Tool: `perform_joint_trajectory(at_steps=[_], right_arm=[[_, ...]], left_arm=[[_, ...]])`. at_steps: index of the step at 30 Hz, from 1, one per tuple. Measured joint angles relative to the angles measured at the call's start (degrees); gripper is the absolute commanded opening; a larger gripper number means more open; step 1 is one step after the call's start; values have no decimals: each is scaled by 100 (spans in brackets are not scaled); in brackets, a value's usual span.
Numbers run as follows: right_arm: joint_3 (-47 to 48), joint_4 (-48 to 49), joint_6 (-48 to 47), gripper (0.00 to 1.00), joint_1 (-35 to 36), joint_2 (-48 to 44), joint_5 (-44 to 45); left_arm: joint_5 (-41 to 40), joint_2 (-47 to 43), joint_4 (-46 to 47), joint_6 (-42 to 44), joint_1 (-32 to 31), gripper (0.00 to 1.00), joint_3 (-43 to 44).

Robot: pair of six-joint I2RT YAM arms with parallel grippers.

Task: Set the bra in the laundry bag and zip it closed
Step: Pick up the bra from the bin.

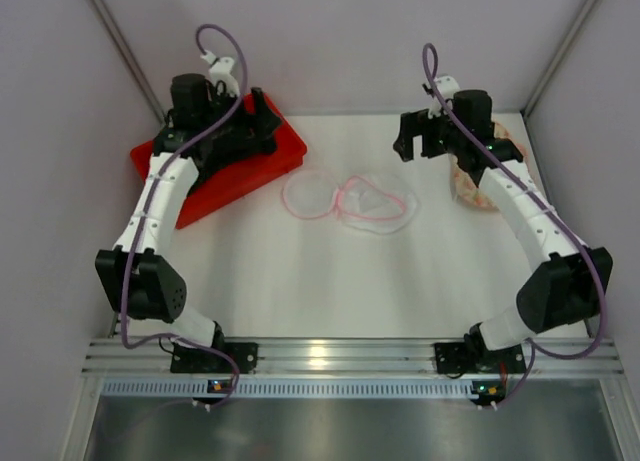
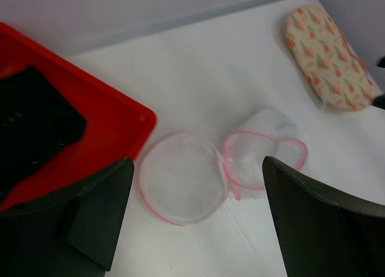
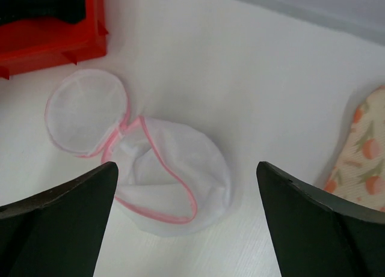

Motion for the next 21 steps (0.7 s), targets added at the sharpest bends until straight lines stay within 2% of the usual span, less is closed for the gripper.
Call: perform_joint_trajectory(at_steps=[4,8,13,21], right_arm=[[236,39,-463,99,-111,-374,-13],[282,-83,-695,99,-278,-367,-275],[-96,-136,-772,99,-310,-356,-511],[-542,-308,-782,99,-334,-330,-662]], left_arm=[[-269,337,-59,293,922,94,605],[-297,1443,-164,662,1523,92,1141],[-92,2846,-487,1167,1685,88,1582],[-162,4223,-702,1438,1508,85,2747]])
